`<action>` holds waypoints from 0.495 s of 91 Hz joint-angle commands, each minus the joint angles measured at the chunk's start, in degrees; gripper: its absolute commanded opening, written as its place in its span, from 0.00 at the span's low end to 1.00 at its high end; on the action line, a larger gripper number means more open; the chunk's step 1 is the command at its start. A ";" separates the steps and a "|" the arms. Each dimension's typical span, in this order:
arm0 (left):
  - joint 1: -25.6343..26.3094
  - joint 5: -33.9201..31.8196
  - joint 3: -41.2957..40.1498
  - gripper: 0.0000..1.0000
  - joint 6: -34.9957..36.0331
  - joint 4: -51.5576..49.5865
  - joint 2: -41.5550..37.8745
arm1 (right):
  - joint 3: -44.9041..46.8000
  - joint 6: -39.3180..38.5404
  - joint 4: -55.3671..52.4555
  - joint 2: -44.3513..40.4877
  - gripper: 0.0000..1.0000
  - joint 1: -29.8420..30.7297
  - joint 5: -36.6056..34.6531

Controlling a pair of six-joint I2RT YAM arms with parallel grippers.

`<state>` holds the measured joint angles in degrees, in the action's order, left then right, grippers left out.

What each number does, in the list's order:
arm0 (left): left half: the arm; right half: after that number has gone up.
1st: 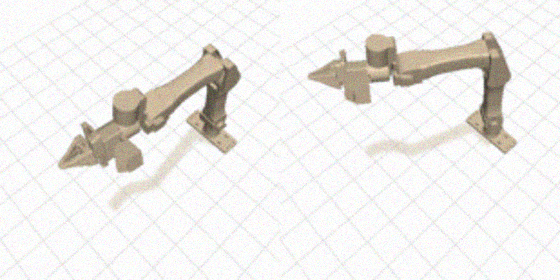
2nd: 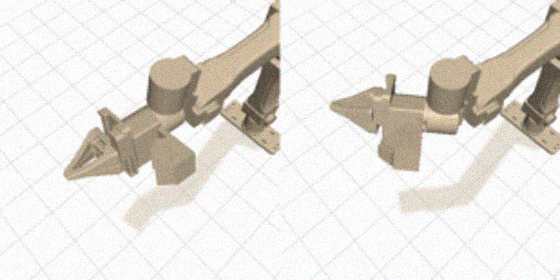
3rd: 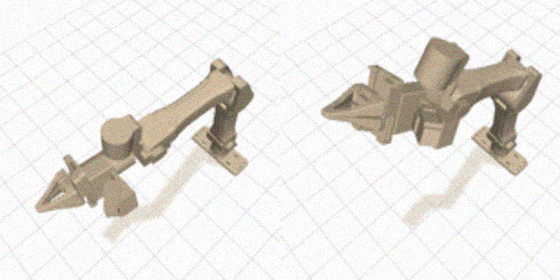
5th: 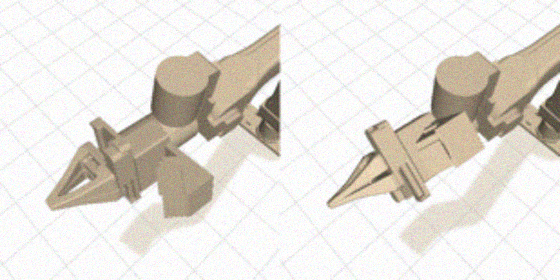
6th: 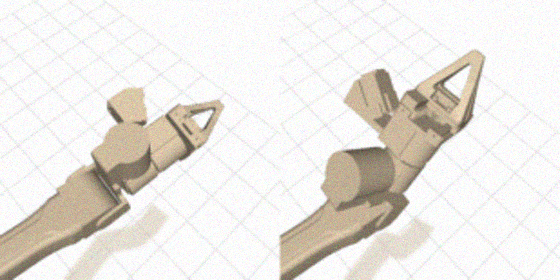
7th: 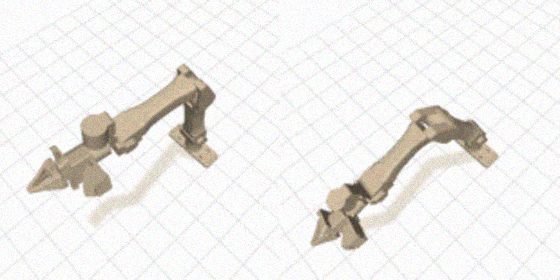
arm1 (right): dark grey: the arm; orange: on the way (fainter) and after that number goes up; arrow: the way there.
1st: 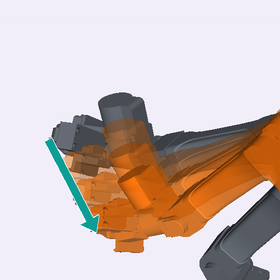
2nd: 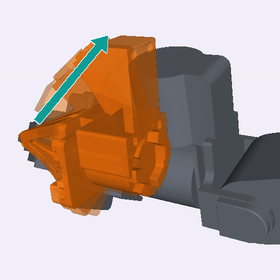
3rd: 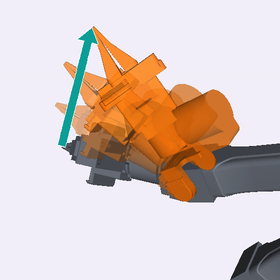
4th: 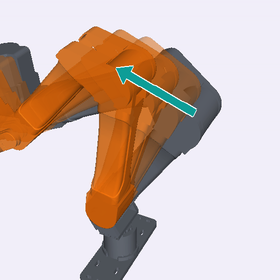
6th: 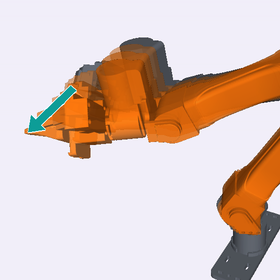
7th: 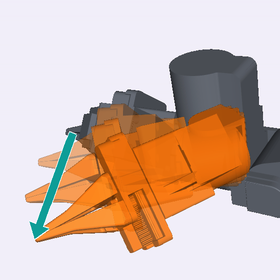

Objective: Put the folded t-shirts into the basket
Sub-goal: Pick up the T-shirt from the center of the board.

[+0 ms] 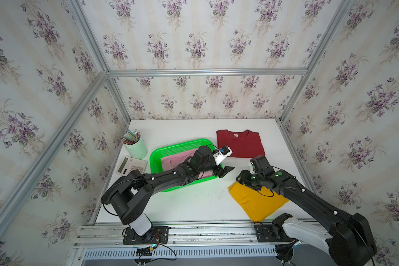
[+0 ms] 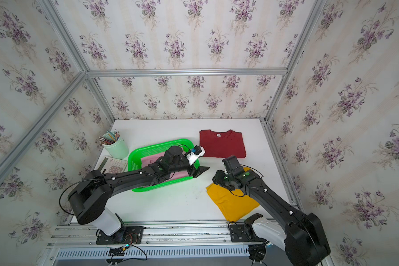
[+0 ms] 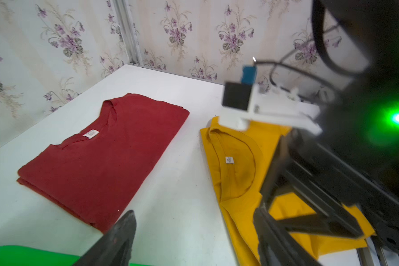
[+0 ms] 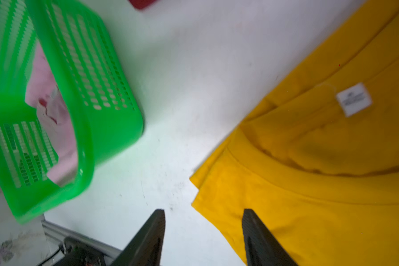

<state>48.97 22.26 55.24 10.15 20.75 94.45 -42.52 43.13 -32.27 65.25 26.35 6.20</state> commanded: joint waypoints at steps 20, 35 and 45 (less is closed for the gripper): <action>5.72 -4.29 1.62 0.84 6.51 -5.04 2.45 | -9.77 -0.50 2.16 12.73 0.72 -13.02 -22.56; 7.51 -4.83 1.63 0.84 8.40 -5.66 3.62 | -10.52 -3.19 5.05 18.81 0.78 -15.36 -20.55; 7.89 -4.53 2.23 0.84 9.83 -7.71 4.80 | -12.08 -4.90 5.49 23.81 0.80 -16.04 -18.94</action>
<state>56.58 17.85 56.90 17.47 14.79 98.43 -53.17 40.75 -28.32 85.69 10.87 -12.95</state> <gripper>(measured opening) 0.840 0.787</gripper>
